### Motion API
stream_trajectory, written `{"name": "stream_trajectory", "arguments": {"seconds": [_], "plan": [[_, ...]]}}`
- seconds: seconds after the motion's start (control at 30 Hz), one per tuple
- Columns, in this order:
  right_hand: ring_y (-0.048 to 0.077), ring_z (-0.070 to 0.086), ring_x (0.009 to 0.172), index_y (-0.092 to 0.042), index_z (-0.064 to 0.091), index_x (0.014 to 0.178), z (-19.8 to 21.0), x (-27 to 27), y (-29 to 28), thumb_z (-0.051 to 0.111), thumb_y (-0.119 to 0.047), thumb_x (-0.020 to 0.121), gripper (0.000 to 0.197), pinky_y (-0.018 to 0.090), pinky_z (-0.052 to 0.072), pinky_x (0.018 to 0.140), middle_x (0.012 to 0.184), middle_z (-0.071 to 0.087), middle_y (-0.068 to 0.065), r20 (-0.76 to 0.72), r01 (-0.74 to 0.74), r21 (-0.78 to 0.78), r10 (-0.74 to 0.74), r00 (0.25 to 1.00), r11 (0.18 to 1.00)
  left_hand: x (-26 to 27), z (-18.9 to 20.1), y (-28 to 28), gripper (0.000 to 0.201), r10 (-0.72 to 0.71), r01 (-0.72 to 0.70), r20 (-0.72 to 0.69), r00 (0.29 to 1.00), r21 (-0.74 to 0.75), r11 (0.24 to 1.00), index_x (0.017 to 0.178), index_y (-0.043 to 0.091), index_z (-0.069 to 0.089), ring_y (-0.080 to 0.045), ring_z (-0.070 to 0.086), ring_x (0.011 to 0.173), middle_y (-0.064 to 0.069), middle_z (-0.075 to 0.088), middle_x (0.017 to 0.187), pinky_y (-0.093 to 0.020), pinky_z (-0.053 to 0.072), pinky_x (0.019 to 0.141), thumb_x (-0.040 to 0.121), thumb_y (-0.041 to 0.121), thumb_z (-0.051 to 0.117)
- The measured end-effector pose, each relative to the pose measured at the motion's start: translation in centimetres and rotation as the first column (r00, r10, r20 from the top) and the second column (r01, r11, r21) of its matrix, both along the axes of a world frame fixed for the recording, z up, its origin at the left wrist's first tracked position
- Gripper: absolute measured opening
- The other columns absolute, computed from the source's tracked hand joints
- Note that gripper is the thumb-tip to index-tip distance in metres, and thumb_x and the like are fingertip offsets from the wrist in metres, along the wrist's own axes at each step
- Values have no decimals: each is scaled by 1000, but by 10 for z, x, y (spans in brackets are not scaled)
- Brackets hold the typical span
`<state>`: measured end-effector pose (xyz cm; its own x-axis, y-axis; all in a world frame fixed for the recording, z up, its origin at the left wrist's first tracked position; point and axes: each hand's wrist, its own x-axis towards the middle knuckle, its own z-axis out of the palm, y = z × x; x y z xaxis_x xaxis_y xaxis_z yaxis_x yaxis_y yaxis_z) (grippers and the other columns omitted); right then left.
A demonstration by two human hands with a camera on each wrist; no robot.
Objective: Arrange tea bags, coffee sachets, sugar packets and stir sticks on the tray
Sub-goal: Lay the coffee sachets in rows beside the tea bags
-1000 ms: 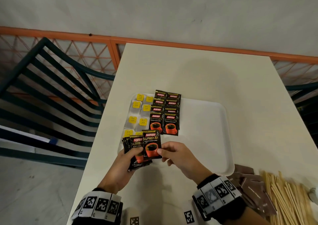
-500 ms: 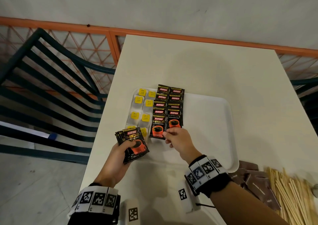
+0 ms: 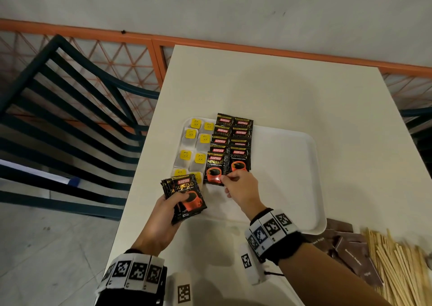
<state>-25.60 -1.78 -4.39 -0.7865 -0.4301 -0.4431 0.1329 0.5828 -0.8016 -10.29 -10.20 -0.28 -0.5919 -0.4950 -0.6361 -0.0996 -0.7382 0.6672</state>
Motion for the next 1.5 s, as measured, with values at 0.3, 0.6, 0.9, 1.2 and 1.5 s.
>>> {"name": "stream_trajectory", "arguments": {"seconds": [0.3,0.6,0.9,1.2,1.5], "plan": [[2,51,67,-9,61,97,11,5,6,60,-23,88,16,4,40,56,78,56,-6,-156,-121,-13,117,981,993,-5,-6,1,27,-36,37,26,999,-45,998,113,9,57,-25,64,97,-14,68,105,-32,53,78,89,2,50],[9,57,72,-5,62,109,29,14,21,58,-17,89,24,18,50,57,91,61,6,164,-391,-223,429,888,893,-15,-5,10,31,-153,150,-12,988,-143,978,113,13,62,-27,68,97,-12,71,104,-36,56,77,82,12,59],[18,62,89,1,60,113,27,-1,39,54,-4,90,24,20,54,64,104,64,13,329,-169,-316,275,903,934,-14,-12,9,27,-99,99,16,995,-55,994,112,7,59,-34,62,101,-20,67,109,-50,47,93,89,1,47],[10,53,64,-5,61,103,12,-25,47,61,-6,86,17,18,41,54,86,62,7,165,178,-106,-159,973,978,-14,-13,12,27,-117,117,1,993,-34,993,107,7,58,-28,67,92,-23,68,100,-31,56,72,90,-4,40],[19,60,81,-13,62,94,-2,-24,40,66,-12,82,12,37,52,85,89,65,5,11,178,-15,-178,984,984,-15,-13,12,24,-122,124,30,992,-49,991,104,8,61,-25,70,86,-20,71,96,-32,55,73,89,-3,45]]}}
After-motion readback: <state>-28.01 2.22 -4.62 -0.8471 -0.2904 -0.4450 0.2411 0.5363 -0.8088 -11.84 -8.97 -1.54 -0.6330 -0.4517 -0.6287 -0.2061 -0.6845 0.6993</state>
